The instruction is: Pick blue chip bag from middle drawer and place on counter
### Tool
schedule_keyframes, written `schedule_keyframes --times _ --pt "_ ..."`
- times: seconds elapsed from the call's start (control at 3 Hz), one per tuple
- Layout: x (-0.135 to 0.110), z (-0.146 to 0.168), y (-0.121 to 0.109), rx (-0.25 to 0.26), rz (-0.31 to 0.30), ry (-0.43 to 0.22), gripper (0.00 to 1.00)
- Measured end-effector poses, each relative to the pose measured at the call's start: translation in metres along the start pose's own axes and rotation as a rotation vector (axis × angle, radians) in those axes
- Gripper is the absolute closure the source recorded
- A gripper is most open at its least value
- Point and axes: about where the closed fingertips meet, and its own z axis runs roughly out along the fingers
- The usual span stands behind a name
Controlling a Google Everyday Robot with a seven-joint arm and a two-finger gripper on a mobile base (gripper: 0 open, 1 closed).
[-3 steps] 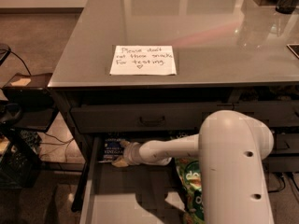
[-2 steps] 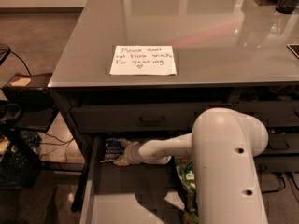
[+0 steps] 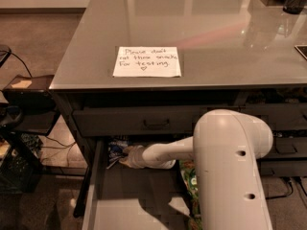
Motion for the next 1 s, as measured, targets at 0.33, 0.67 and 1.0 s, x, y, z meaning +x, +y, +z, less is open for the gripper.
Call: schedule_keyframes --times 0.33,0.67,1.0 --pt "0.0 -0.008 0.0 0.0 0.019 -0.008 0.99" --pt "-0.002 -0.026 -0.001 -0.015 0.039 -0.031 1.0" --pt "-0.002 -0.057 -0.001 -0.04 0.051 -0.034 1.0"
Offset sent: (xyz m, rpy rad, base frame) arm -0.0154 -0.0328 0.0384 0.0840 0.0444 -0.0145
